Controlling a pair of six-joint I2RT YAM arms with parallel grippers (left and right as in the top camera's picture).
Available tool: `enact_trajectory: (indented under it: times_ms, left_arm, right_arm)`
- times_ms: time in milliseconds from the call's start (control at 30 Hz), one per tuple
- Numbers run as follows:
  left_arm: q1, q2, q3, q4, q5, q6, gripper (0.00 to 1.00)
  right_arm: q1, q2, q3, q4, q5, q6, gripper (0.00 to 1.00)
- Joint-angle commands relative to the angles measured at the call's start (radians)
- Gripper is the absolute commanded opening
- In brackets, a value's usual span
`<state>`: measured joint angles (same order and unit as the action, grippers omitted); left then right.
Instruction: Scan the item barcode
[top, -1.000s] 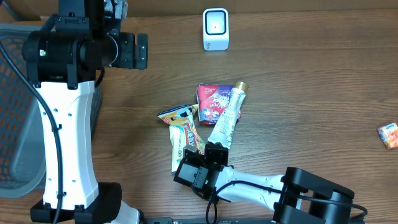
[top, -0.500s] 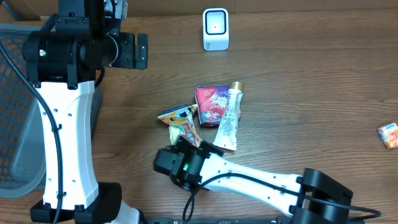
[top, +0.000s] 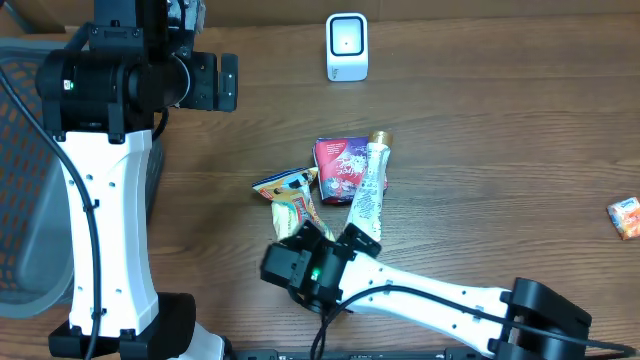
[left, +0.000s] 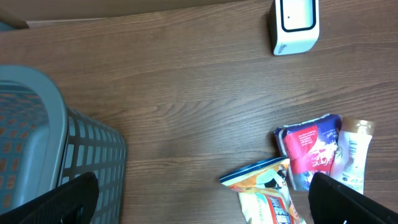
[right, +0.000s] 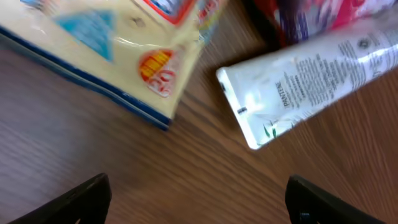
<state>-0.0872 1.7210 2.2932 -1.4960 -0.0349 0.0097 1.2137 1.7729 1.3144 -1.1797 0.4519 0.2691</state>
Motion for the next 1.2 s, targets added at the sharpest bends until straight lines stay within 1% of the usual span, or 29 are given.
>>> enact_trajectory:
  times_ms: [0,67,200,233,300,333,433,467,533,633,700,900,1000,1067,1133,1167]
  left_arm:
    - [0.003,0.009,0.008,0.004,-0.005,0.013,1.00]
    - [0.003,0.009,0.008,0.004,-0.005,0.013,1.00]
    - [0.003,0.009,0.008,0.004,-0.005,0.013,1.00]
    - [0.003,0.009,0.008,0.004,-0.005,0.013,1.00]
    - [0.003,0.009,0.008,0.004,-0.005,0.013,1.00]
    - [0.003,0.009,0.008,0.004,-0.005,0.013,1.00]
    - [0.003,0.009,0.008,0.004,-0.005,0.013,1.00]
    - [0.003,0.009,0.008,0.004,-0.005,0.013,1.00]
    - [0.003,0.009,0.008,0.004,-0.005,0.013,1.00]
    - [0.003,0.009,0.008,0.004,-0.005,0.013,1.00]
    - [0.003,0.009,0.008,0.004,-0.005,0.013,1.00]
    - [0.003,0.009,0.008,0.004,-0.005,0.013,1.00]
    - [0.003,0.009,0.008,0.004,-0.005,0.013,1.00]
    - [0.003,0.009,0.008,0.004,-0.005,0.013,1.00]
    - [0.003,0.009,0.008,0.004,-0.005,0.013,1.00]
    - [0.003,0.009,0.008,0.004,-0.005,0.013,1.00]
  right_arm:
    - [0.022,-0.003,-0.144,0.076,0.204,0.046,0.89]
    - [0.027,-0.003,-0.217,0.149,0.267,0.037,0.88]
    - [0.028,-0.003,-0.340,0.294,0.308,-0.050,0.77]
    - [0.030,-0.002,-0.361,0.332,0.320,-0.072,0.70]
    - [0.031,-0.002,-0.385,0.387,0.351,-0.120,0.59]
    - [0.031,-0.001,-0.395,0.414,0.376,-0.161,0.56]
    - [0.029,0.006,-0.413,0.482,0.428,-0.308,0.55]
    - [0.026,0.008,-0.417,0.505,0.426,-0.362,0.52]
    - [0.023,0.018,-0.420,0.547,0.426,-0.454,0.51]
    - [0.015,0.041,-0.423,0.574,0.426,-0.508,0.53]
    - [0.007,0.059,-0.425,0.575,0.426,-0.514,0.55]
    - [-0.047,0.149,-0.426,0.639,0.426,-0.594,0.55]
    - [-0.062,0.204,-0.426,0.733,0.433,-0.702,0.55]
    - [-0.068,0.241,-0.426,0.829,0.465,-0.779,0.55]
    - [-0.076,0.268,-0.426,0.885,0.488,-0.819,0.49]
    - [-0.082,0.280,-0.426,0.900,0.494,-0.830,0.37]
